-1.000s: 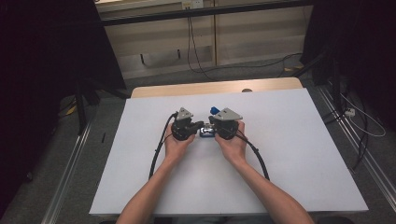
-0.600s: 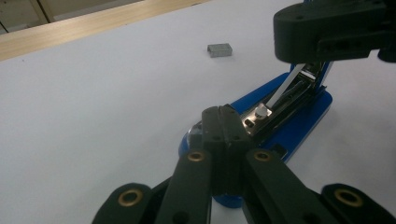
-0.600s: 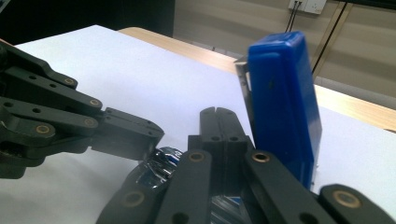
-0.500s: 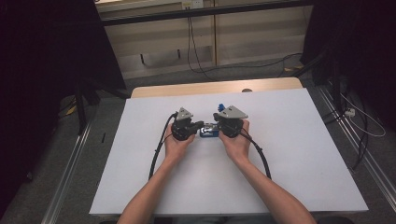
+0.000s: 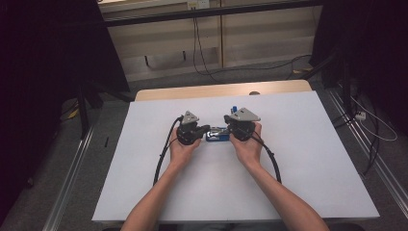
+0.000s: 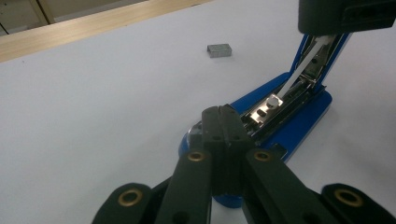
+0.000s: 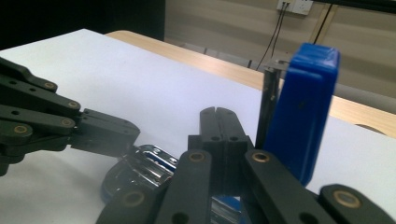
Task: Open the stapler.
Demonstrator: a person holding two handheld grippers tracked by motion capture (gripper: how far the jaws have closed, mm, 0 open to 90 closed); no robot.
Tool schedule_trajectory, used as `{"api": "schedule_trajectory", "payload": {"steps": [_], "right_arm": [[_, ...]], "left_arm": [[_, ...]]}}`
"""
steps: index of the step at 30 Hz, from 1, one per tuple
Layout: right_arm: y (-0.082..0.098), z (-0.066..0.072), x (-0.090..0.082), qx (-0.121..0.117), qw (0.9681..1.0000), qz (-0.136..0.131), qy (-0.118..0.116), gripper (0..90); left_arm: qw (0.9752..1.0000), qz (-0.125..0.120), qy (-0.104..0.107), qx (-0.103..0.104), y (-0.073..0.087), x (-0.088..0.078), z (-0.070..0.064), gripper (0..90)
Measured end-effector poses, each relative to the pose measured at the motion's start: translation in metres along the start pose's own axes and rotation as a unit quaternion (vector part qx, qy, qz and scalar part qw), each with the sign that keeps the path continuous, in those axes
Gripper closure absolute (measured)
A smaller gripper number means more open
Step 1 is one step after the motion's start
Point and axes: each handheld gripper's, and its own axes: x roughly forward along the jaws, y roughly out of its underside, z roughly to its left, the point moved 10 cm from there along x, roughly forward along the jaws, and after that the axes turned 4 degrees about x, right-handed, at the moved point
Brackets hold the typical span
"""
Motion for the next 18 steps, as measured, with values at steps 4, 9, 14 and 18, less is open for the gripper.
{"api": "schedule_trajectory", "payload": {"steps": [4, 9, 14, 18], "right_arm": [[-0.002, -0.003, -0.004, 0.010, 0.9999, -0.010, -0.002, 90.0], [-0.002, -0.003, -0.005, 0.007, 0.9999, -0.010, 0.001, 90.0], [-0.001, -0.009, -0.007, 0.006, 0.9999, -0.011, 0.008, 90.0], [-0.002, -0.014, -0.010, 0.010, 0.9998, -0.012, 0.009, 90.0]], "left_arm": [[1.0000, 0.001, -0.001, 0.004, 0.000, 0.000, 0.000, 90.0], [1.0000, 0.000, -0.001, 0.006, 0.000, 0.000, 0.000, 90.0], [1.0000, 0.000, -0.001, 0.007, 0.000, 0.000, 0.000, 90.0], [1.0000, -0.001, -0.001, 0.007, 0.000, 0.000, 0.000, 90.0]]}}
